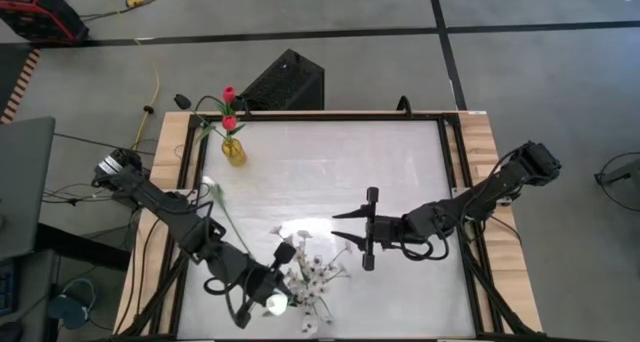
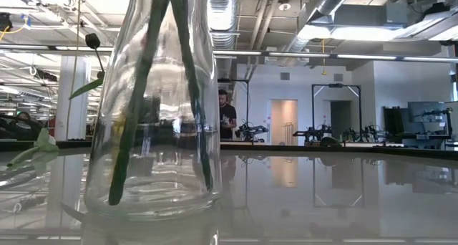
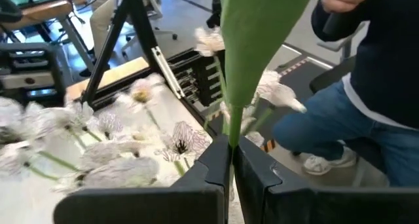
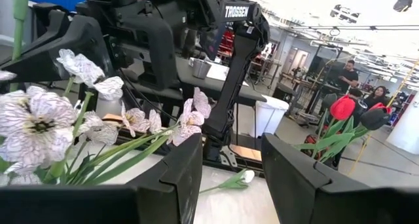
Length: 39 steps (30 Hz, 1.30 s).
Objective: Sort flowers into vase by color
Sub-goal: Put the bottom white tulip into the transparent vase
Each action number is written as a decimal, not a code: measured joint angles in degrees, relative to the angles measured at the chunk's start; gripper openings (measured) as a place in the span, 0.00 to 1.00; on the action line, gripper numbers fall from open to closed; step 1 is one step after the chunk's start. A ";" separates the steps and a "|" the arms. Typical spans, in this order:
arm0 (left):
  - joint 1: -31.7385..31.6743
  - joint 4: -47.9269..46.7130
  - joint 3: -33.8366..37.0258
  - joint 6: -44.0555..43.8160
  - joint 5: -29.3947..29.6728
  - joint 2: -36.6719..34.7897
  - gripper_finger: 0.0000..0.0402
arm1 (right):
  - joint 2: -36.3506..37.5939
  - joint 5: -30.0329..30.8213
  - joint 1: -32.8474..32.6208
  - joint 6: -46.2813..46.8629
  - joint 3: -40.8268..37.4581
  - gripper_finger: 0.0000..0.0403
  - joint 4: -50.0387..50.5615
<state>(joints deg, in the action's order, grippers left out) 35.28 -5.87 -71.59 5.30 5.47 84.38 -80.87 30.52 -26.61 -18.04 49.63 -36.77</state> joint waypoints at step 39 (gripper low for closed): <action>-2.55 -2.27 4.05 -4.29 3.95 1.05 0.15 | -0.01 -0.02 -0.01 0.01 0.00 0.45 2.27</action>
<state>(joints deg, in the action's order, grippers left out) 32.73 -8.14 -67.54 1.02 9.42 85.43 -80.88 30.50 -26.62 -18.03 49.63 -34.50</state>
